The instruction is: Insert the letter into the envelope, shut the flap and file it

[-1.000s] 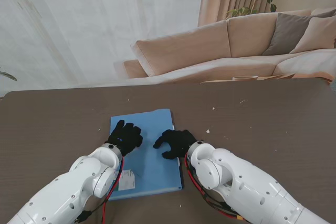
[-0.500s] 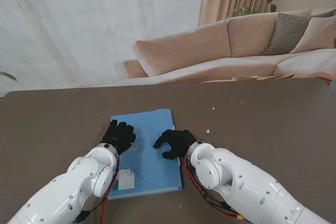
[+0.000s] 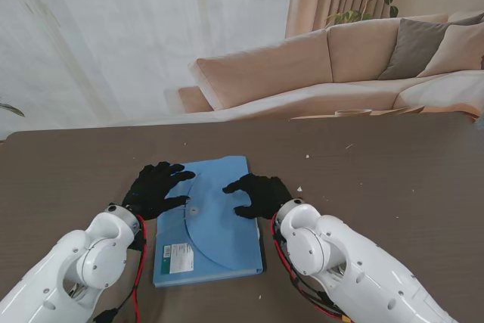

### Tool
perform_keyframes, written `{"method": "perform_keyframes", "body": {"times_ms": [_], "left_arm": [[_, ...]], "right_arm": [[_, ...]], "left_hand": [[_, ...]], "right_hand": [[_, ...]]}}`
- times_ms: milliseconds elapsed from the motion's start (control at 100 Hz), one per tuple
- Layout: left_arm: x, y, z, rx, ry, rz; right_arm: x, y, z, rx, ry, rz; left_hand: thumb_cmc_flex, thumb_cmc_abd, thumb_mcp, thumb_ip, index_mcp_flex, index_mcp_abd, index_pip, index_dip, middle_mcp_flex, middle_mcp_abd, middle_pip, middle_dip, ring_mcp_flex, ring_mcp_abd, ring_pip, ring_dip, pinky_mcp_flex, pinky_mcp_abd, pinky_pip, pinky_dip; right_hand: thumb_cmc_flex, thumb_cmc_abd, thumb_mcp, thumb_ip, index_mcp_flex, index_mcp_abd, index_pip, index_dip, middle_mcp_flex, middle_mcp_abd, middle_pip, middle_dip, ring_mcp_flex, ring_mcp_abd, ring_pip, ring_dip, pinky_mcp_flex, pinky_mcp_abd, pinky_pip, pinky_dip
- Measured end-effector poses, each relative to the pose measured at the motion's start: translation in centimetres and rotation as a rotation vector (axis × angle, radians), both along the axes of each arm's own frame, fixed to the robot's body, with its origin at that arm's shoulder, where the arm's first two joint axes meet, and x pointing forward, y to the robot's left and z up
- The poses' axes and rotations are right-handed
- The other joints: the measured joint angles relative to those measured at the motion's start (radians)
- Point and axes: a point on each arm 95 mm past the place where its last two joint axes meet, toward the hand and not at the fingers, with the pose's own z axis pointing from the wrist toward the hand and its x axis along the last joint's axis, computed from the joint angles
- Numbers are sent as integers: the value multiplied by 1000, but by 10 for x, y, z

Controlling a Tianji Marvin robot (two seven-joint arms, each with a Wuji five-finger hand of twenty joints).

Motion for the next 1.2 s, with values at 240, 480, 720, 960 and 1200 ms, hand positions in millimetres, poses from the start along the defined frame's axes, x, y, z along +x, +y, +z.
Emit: {"method": "perform_keyframes", "body": {"times_ms": [240, 480, 720, 960, 1200], "left_arm": [[-32, 14, -2, -274, -1, 6], [-56, 20, -19, -458, 20, 26], [-71, 22, -35, -600, 14, 57], [-78, 18, -49, -675, 46, 76], [-79, 14, -56, -705, 98, 72]], "right_arm": [[-16, -1, 16, 149, -80, -80], [-41, 0, 7, 279, -67, -128], [-63, 5, -6, 410, -73, -143], [-74, 8, -21, 543, -35, -136], [-75, 4, -32, 539, -11, -131]], "left_hand": [[0, 0, 0, 0, 0, 1, -7, -9, -9, -1, -12, -12, 0, 13, -13, -61, 6, 7, -23, -64], [1, 0, 2, 0, 0, 2, -7, -31, -9, -1, -12, -24, 0, 13, -14, -89, 9, 7, -37, -106], [2, 0, 2, 0, 0, 3, -7, -45, -9, -1, -25, -37, 0, 13, -30, -153, 11, 7, -56, -163], [2, 0, 2, 0, 1, 3, 9, -55, -9, -1, -26, -38, 0, 9, -39, -176, 14, 7, -58, -188], [2, 0, 2, 0, -1, 3, 19, -60, -9, -1, -26, -38, 0, 7, -40, -188, 19, 7, -58, -202]], "right_hand": [[1, 25, -23, 2, -3, 29, -42, -63, -3, 5, -46, -59, -17, -15, -75, -52, -32, 9, -111, -76], [1, 25, -22, 13, -13, 42, -48, -76, -3, 5, -59, -74, -17, -28, -99, -73, -45, 14, -144, -100], [1, 25, -31, 13, -39, 42, -48, -89, -3, 6, -74, -97, -41, -30, -132, -88, -71, 15, -203, -144], [1, 44, -34, 13, -66, 42, -48, -100, -18, 6, -85, -106, -65, -38, -144, -89, -99, 15, -241, -154], [1, 66, -46, 13, -92, 41, -48, -112, -43, 0, -86, -108, -92, -39, -156, -98, -114, 15, -255, -158]]}}
